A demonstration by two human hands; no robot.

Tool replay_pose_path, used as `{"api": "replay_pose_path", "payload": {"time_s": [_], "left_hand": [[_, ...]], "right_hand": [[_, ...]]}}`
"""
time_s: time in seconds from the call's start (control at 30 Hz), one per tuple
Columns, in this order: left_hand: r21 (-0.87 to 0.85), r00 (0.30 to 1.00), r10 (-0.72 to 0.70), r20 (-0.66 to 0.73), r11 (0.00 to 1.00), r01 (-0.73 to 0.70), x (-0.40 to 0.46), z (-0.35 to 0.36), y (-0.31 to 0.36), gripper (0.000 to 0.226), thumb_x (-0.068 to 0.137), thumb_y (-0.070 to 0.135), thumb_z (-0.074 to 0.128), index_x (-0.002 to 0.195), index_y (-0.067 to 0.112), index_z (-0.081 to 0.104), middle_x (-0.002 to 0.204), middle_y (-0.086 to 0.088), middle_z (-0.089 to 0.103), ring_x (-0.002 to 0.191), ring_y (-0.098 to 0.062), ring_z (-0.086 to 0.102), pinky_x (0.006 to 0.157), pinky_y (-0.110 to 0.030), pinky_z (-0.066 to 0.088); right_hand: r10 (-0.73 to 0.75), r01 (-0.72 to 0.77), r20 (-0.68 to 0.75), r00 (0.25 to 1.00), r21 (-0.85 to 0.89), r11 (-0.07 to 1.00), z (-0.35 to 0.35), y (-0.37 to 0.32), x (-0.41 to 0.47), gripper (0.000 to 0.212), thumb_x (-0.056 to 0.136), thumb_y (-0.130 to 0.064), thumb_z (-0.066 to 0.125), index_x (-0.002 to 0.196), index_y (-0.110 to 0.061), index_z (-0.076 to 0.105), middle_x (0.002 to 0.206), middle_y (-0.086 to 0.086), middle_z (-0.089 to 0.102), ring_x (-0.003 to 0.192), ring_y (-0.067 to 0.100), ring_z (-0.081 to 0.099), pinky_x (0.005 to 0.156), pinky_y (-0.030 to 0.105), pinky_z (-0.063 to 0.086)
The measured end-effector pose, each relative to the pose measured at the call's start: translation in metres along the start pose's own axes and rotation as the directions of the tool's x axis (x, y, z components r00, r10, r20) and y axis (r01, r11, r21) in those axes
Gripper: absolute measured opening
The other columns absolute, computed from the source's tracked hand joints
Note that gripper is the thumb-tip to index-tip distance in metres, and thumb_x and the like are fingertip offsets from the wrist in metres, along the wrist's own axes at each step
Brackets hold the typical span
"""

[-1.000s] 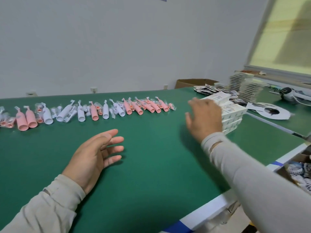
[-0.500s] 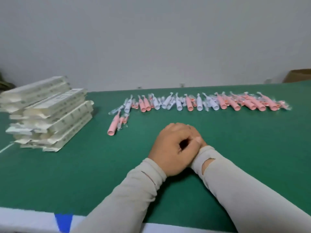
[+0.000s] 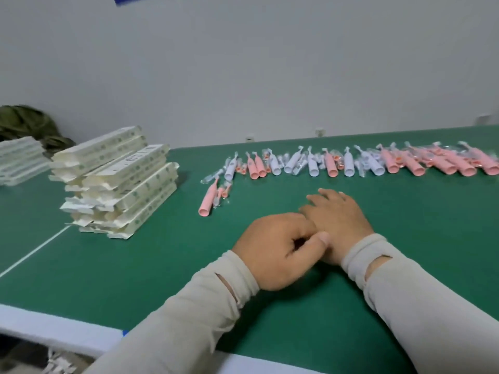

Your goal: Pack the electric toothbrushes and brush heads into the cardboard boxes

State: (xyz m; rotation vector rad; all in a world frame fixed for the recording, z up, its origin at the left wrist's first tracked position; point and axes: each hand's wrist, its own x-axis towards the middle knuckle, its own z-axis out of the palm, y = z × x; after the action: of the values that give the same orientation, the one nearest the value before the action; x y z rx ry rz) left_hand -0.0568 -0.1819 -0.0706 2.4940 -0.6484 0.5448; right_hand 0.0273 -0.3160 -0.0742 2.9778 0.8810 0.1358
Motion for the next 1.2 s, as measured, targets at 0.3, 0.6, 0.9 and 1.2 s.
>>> {"api": "replay_pose_path", "payload": {"time_s": [0.3, 0.6, 0.9, 1.2], "left_hand": [[0.578, 0.531, -0.597, -0.601, 0.134, 0.805, -0.041, -0.168, -0.176, 0.046, 0.094, 0.027, 0.049, 0.135, 0.008, 0.049, 0.14, -0.014, 0.052, 0.127, -0.034, 0.046, 0.104, -0.044, 0.039], [0.663, 0.518, -0.56, -0.647, -0.077, 0.744, -0.049, -0.186, -0.189, 0.029, 0.092, 0.016, 0.045, 0.113, 0.013, 0.066, 0.112, -0.015, 0.067, 0.104, -0.034, 0.061, 0.089, -0.041, 0.041], [0.622, 0.758, 0.229, -0.61, 0.731, 0.28, -0.001, -0.121, -0.09, 0.01, 0.088, 0.015, 0.064, 0.09, 0.009, 0.071, 0.083, -0.013, 0.066, 0.066, -0.033, 0.061, 0.062, -0.041, 0.049], [0.539, 0.87, 0.413, -0.269, 0.813, -0.219, 0.058, 0.032, -0.021, 0.015, 0.084, 0.028, 0.07, 0.093, 0.018, 0.075, 0.093, 0.001, 0.068, 0.082, -0.025, 0.062, 0.076, -0.04, 0.044]], "right_hand": [[-0.017, 0.022, -0.161, 0.987, 0.033, 0.999, 0.004, -0.013, -0.003, 0.049, 0.096, -0.058, 0.038, 0.133, -0.032, 0.057, 0.137, -0.011, 0.057, 0.131, 0.017, 0.045, 0.112, 0.037, 0.033], [-0.023, 0.034, -0.254, 0.967, 0.038, 0.999, 0.01, -0.006, 0.0, 0.048, 0.097, -0.057, 0.036, 0.133, -0.032, 0.057, 0.136, -0.01, 0.057, 0.13, 0.017, 0.045, 0.114, 0.038, 0.031], [0.333, 0.122, -0.23, 0.914, 0.941, 0.316, 0.021, -0.012, 0.008, 0.035, 0.092, -0.046, 0.063, 0.121, -0.028, 0.061, 0.114, -0.009, 0.069, 0.099, 0.003, 0.067, 0.098, 0.035, 0.051], [0.403, 0.169, 0.12, 0.907, 0.774, -0.611, 0.014, 0.028, 0.001, 0.024, 0.098, -0.011, 0.052, 0.112, 0.002, 0.066, 0.097, 0.014, 0.071, 0.081, 0.025, 0.065, 0.067, 0.035, 0.054]]}}
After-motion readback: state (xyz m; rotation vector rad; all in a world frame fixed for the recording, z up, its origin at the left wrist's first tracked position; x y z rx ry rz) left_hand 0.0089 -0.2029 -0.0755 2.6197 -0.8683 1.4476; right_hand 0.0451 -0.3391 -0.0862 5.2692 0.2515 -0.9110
